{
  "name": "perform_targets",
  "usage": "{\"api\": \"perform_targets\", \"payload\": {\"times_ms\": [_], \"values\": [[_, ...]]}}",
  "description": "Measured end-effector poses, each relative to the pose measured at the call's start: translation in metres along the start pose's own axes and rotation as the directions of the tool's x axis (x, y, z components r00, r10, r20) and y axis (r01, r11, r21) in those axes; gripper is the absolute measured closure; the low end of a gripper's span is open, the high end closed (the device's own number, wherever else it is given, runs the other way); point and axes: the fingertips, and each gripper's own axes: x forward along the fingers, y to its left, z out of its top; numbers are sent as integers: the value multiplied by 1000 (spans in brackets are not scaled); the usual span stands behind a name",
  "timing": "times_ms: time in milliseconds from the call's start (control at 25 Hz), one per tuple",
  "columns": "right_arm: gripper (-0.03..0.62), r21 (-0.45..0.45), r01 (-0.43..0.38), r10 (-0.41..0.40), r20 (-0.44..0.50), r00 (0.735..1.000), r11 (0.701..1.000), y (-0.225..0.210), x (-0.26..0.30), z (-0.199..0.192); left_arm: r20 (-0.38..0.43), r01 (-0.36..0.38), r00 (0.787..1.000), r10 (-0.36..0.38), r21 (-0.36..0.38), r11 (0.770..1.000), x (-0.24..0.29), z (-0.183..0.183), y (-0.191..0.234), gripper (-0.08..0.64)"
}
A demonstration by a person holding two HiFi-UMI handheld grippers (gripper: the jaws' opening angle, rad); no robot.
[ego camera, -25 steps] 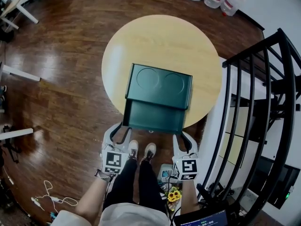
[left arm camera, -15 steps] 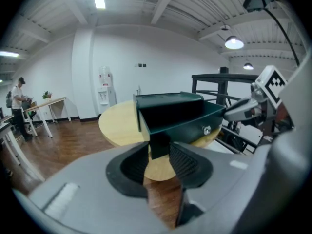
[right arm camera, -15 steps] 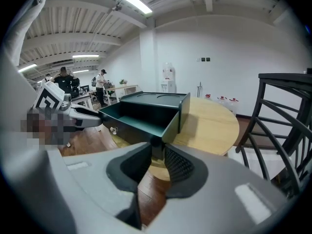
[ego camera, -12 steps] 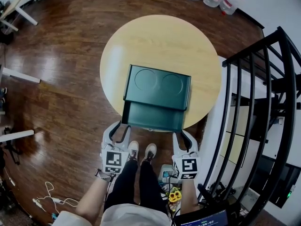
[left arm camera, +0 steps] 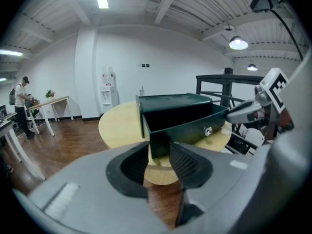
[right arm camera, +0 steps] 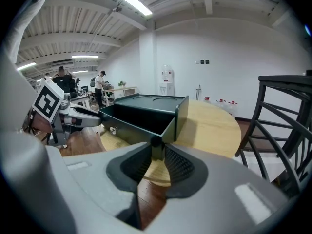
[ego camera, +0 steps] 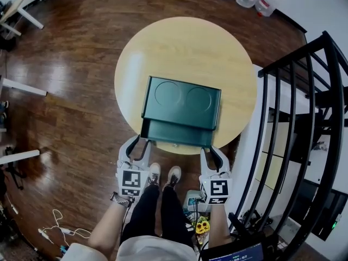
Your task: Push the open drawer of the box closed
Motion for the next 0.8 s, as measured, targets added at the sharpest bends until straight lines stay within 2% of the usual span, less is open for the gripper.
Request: {"api": "perform_targets", "payload": {"times_ms": [280,640,800], "values": [[499,10,19,-19,8,1000,1000,-6,9,7,10,-5,1000,5,-29,1000,9,6,8,400],[467,1,8,-9,11,1000,1000,-16,18,16,31,35,999,-33,-60,998,20,11,18,367],[451,-13,-9,9,12,1000,1000,-17,22,20,38,62,997,-60,-46,997,23,15,22,360]]}}
